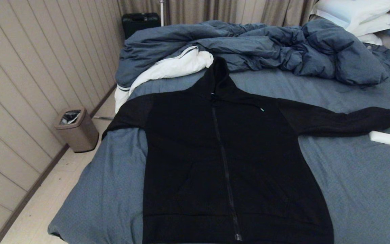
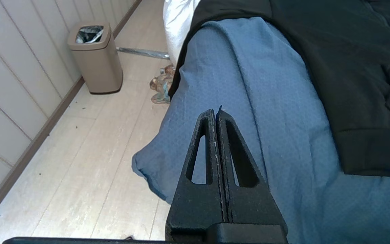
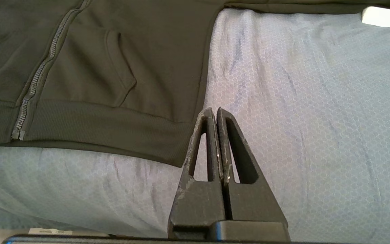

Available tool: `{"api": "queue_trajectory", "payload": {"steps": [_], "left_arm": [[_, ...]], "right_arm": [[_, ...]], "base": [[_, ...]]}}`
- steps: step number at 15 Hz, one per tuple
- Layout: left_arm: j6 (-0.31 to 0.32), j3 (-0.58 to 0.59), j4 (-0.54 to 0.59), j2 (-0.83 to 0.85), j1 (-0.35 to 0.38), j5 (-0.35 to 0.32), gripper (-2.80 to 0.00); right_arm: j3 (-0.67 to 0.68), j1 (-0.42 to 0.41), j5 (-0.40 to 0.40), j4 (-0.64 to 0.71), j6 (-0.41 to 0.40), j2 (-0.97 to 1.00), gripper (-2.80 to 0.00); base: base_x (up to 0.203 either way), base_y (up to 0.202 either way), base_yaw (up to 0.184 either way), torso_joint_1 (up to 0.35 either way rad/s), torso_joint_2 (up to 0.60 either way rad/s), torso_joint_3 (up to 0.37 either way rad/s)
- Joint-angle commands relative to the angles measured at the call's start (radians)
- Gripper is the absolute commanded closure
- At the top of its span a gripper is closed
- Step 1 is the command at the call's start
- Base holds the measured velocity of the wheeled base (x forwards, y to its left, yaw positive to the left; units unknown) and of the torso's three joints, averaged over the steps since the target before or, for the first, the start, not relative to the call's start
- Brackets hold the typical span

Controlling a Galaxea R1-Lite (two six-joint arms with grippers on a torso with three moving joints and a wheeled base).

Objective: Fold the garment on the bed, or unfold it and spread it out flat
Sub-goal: Fold the black sweatshirt

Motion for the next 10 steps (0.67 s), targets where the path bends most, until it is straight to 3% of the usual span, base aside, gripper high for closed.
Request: {"api": "queue_trajectory", "payload": {"steps": [1, 10], "left_arm": [[-0.001, 0.000, 0.000, 0.002, 0.000, 0.000, 0.00], [0.000, -0.003, 0.000, 0.001, 0.000, 0.000, 0.00]], "right_arm": [[0.000, 0.000, 0.000, 0.000, 0.000, 0.001, 0.00], [-0.011, 0.000, 0.005, 0.031, -0.012, 0.004, 0.00]], "base": [[0.000, 0.000, 0.000, 0.000, 0.00, 0.000], [0.000, 0.000, 0.000, 0.000, 0.00, 0.000]]}}
